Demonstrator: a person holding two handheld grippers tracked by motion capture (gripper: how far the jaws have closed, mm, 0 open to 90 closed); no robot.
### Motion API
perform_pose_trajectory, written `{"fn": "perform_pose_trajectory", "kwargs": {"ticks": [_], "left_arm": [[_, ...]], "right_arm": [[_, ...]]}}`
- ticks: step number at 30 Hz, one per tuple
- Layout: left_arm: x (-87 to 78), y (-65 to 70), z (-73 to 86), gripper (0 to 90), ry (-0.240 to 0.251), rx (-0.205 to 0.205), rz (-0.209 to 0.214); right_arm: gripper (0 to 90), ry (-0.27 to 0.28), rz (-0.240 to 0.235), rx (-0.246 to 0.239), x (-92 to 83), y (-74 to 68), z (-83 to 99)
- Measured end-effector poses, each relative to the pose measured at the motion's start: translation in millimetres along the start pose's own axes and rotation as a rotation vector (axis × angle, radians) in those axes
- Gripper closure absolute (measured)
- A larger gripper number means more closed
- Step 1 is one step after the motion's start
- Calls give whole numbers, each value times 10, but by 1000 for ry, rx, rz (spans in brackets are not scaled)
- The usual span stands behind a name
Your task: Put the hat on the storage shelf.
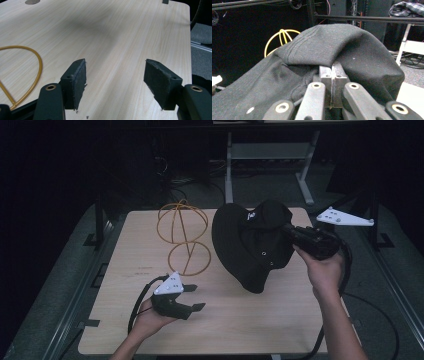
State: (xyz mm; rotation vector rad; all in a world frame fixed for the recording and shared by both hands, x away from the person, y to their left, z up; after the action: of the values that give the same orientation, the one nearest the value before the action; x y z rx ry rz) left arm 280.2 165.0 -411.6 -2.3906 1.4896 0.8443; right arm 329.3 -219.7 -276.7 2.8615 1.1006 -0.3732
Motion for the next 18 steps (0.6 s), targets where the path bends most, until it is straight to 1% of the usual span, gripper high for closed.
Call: {"fn": "perform_pose_trajectory", "kwargs": {"ticks": [7, 12, 18], "left_arm": [[0, -19, 27, 328, -16, 3, -12], [5, -20, 30, 324, -17, 12, -15], [1, -31, 40, 322, -17, 8, -14]], "right_arm": [[896, 1, -8, -7, 70, -11, -82], [896, -6, -12, -8, 101, -18, -146], [896, 1, -19, -11, 156, -33, -247]]}}
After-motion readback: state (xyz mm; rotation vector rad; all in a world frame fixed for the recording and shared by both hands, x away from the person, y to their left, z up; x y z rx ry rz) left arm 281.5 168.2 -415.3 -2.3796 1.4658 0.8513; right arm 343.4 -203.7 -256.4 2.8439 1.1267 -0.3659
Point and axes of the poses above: each handheld gripper's, and its own axes: x roughly forward along the jaws, z roughly out of its underside, y roughly to its right, the point moved 1 cm from there along x, roughly forward along the jaws, and after that the axes turned 7 degrees about -x, right-handed, at the moved point
